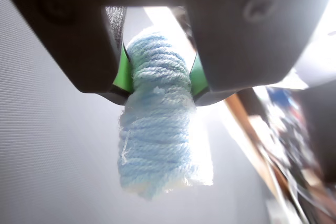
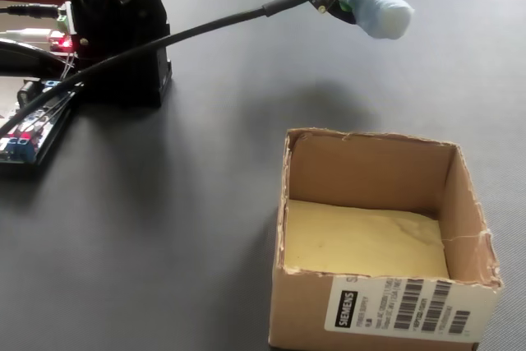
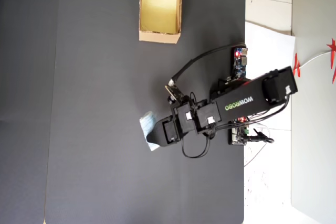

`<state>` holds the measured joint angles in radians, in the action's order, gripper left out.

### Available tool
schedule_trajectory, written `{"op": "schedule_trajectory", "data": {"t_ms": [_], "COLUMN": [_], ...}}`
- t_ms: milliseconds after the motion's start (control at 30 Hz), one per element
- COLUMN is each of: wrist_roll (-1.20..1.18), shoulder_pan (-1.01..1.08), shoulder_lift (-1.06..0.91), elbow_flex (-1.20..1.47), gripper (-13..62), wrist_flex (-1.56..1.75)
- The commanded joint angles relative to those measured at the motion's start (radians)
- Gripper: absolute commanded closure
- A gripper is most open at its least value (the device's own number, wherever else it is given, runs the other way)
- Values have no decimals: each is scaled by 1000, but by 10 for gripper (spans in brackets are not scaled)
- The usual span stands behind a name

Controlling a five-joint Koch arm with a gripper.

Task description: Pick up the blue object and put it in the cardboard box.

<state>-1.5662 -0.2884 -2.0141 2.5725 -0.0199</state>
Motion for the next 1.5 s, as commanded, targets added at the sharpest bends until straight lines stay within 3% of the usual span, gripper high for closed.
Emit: {"op": "schedule_trajectory", "data": {"t_ms": [0,233,567,633,900,967,1067,1200,1300,1467], "wrist_roll": [0,43,288,382,399,397,399,365,336,196], "shoulder_pan": [72,267,683,827,948,976,1005,1009,1009,1000], "shoulder_lift": [-92,-218,-291,-216,-3,48,87,123,123,98], "elbow_flex": [-29,-29,-91,-175,-337,-368,-387,-422,-422,-390], "gripper": [534,533,534,533,529,483,482,272,202,177], "wrist_flex": [101,114,107,52,31,-6,-12,-95,-91,-41]}}
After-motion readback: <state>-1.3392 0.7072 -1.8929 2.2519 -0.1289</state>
